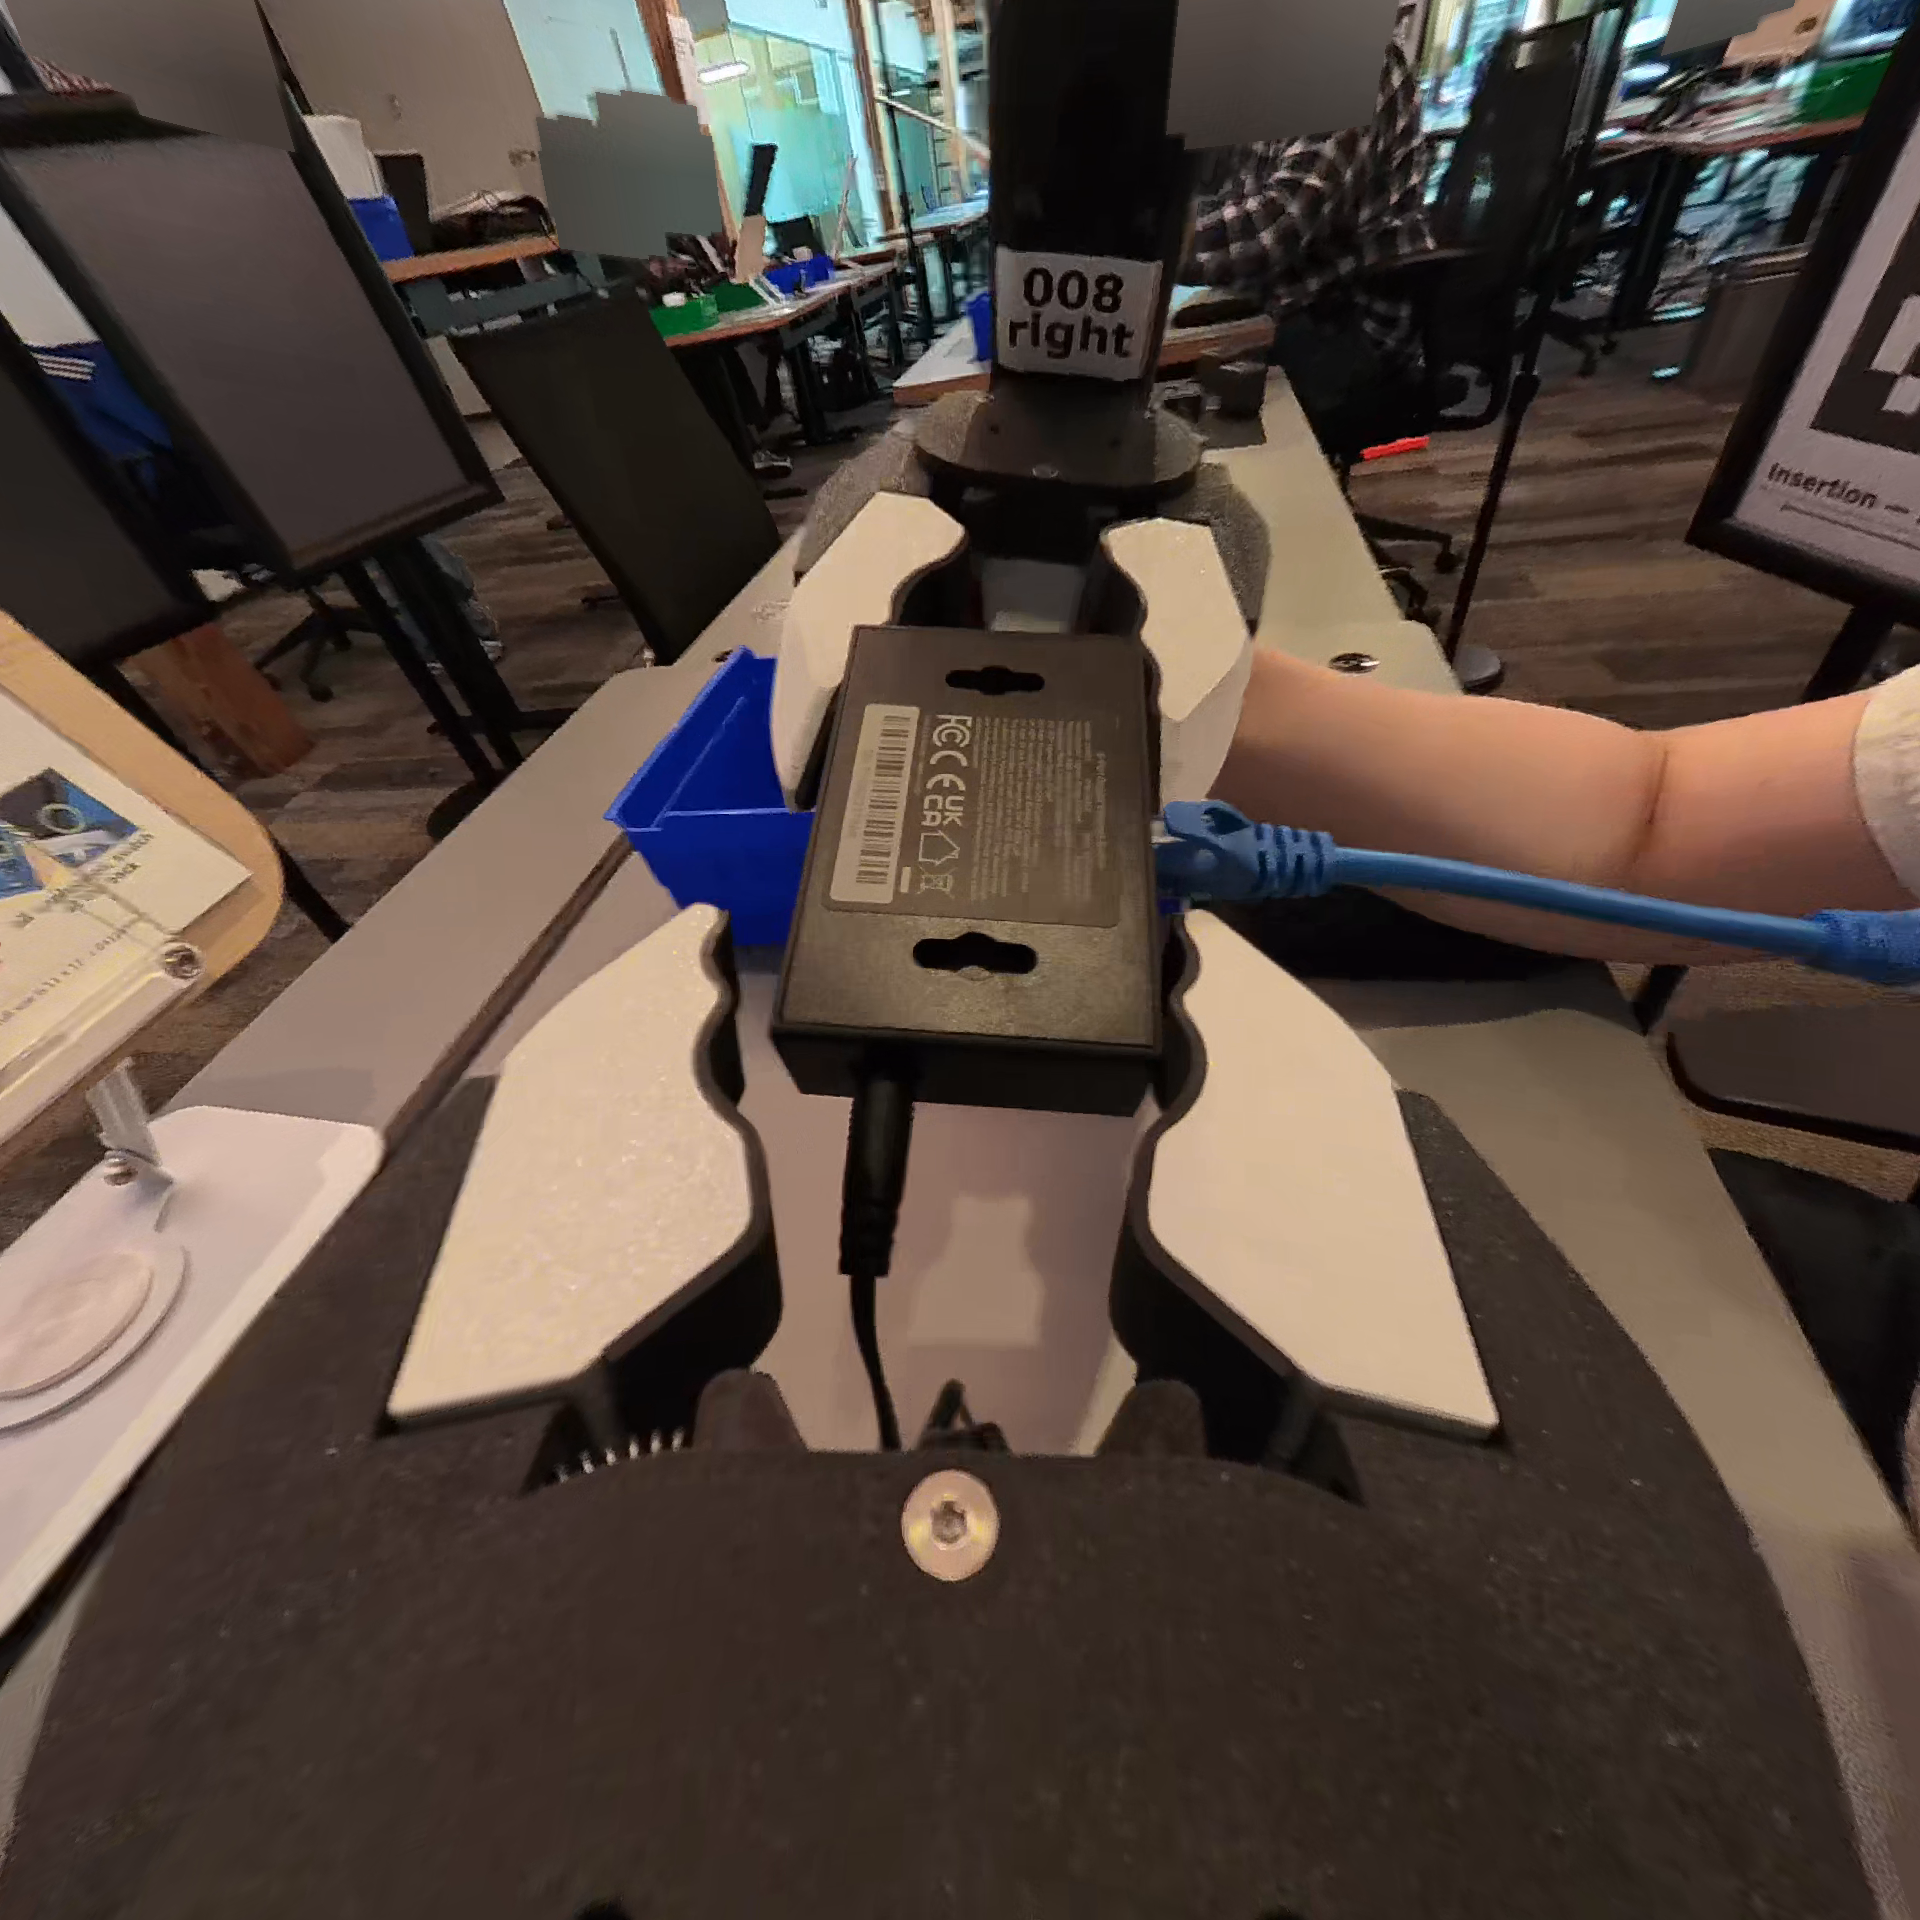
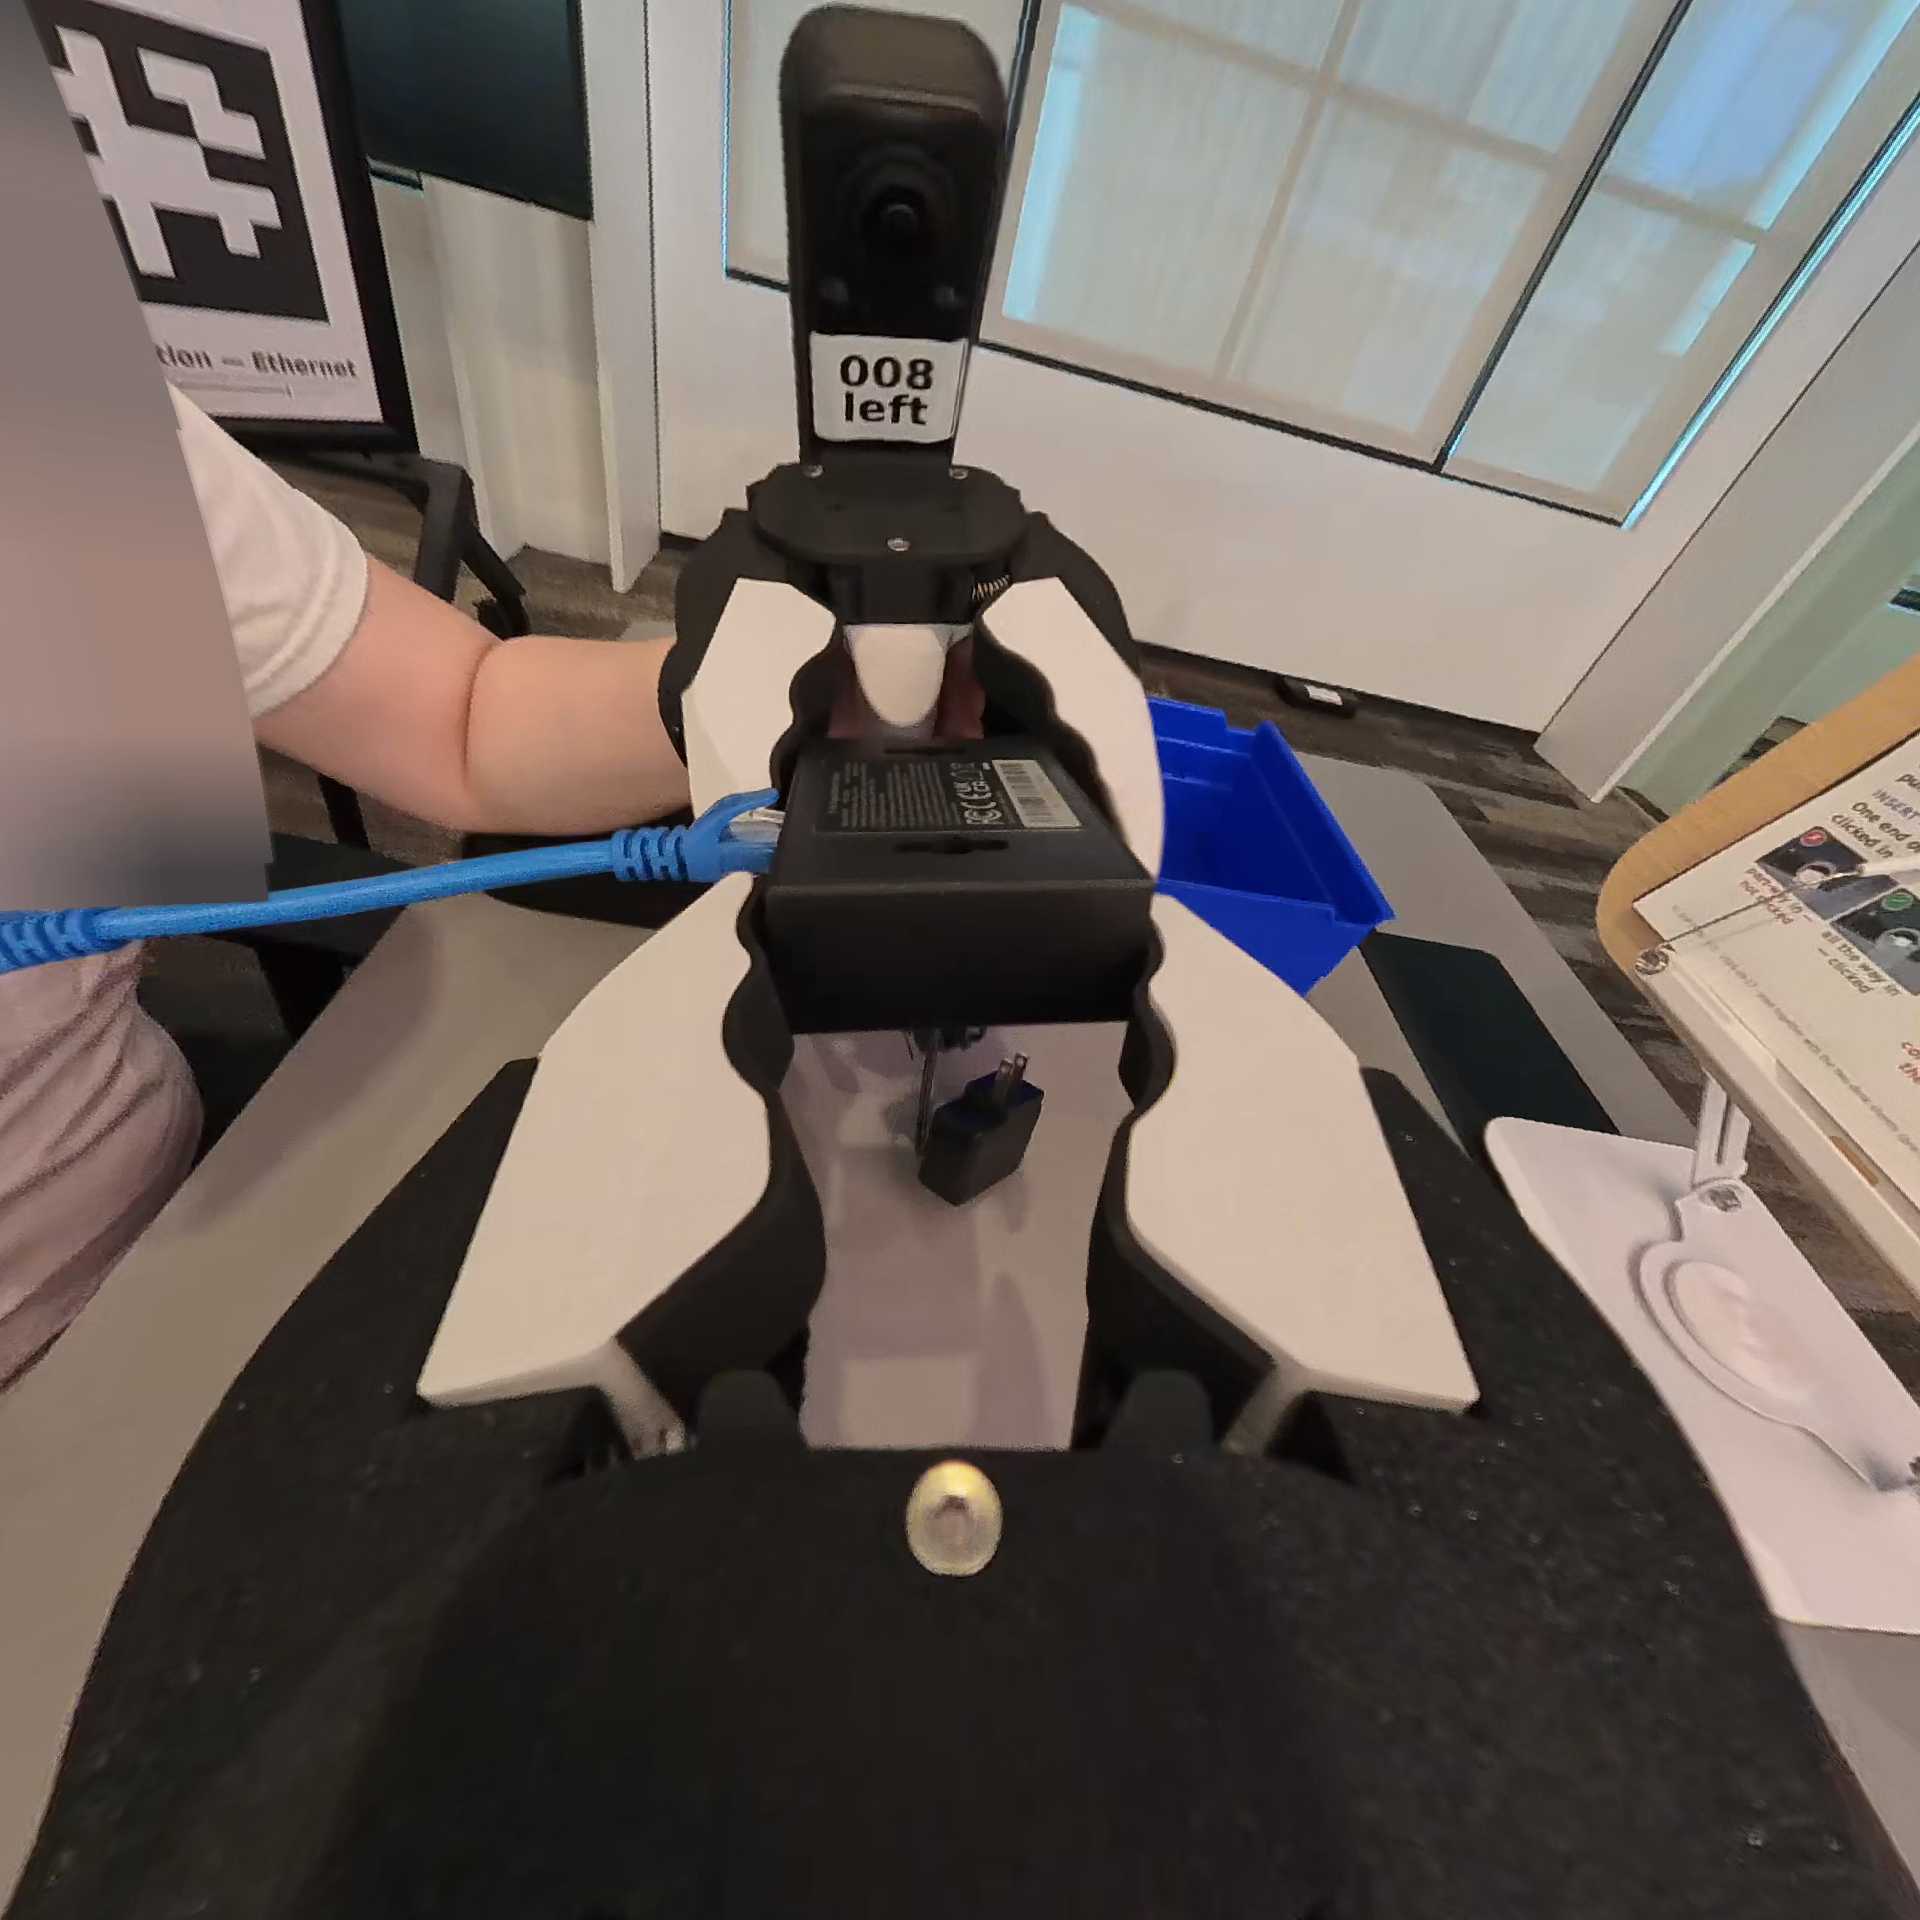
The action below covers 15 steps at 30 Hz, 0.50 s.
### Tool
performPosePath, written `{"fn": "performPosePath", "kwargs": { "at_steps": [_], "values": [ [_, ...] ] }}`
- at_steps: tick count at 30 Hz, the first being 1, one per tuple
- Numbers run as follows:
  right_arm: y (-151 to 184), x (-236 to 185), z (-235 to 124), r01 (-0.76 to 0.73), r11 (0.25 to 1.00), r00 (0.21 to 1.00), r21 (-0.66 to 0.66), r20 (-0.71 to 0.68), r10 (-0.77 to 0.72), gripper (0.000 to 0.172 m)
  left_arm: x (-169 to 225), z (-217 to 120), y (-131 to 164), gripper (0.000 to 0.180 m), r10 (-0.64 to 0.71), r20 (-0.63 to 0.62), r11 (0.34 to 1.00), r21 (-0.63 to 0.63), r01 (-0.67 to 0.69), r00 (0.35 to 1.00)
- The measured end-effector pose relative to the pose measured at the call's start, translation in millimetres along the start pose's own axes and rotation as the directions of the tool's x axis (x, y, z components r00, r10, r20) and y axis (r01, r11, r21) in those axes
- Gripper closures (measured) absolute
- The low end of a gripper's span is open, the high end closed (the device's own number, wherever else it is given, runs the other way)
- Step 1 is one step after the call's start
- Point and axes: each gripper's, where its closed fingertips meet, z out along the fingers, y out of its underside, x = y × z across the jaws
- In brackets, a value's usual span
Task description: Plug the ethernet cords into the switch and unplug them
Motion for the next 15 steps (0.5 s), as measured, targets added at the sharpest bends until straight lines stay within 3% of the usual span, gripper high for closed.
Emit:
{"fn": "performPosePath", "kwargs": {
  "at_steps": [1, 5, 8, 10, 15],
  "values": [
    [-0.3, 0.8, -0.3, -0.009, 1.0, 1.0, 0.02, 0.003, 0.009, 0.11, -4.2, -0.3, 0.5, 0.097, 0.017, 0.029, 1.0, 0.004, -0.018, 0.999],
    [-1.4, 5.6, -1.1, -0.071, 0.993, 0.997, 0.097, 0.025, 0.069, 0.11, -10.1, -2.8, -1.9, 0.098, 0.012, 0.044, 0.998, 0.058, -0.014, 0.999],
    [0.5, 8.6, -1.1, -0.099, 0.988, 0.995, 0.12, 0.03, 0.096, 0.11, -13.6, 0.4, 7.7, 0.091, -0.049, 0.027, 0.998, 0.027, 0.049, 0.998],
    [1.4, 10.5, -1.3, -0.115, 0.984, 0.993, 0.132, 0.031, 0.112, 0.11, -9.1, 1.5, 6.1, 0.11, -0.068, -0.013, 0.996, 0.052, 0.069, 0.998],
    [6.0, 12.1, -2.1, -0.156, 0.971, 0.987, 0.18, 0.075, 0.145, 0.11, -8.9, 3.0, -3.5, 0.113, -0.08, 0.008, 0.987, 0.14, 0.078, 0.997]
  ]
}}
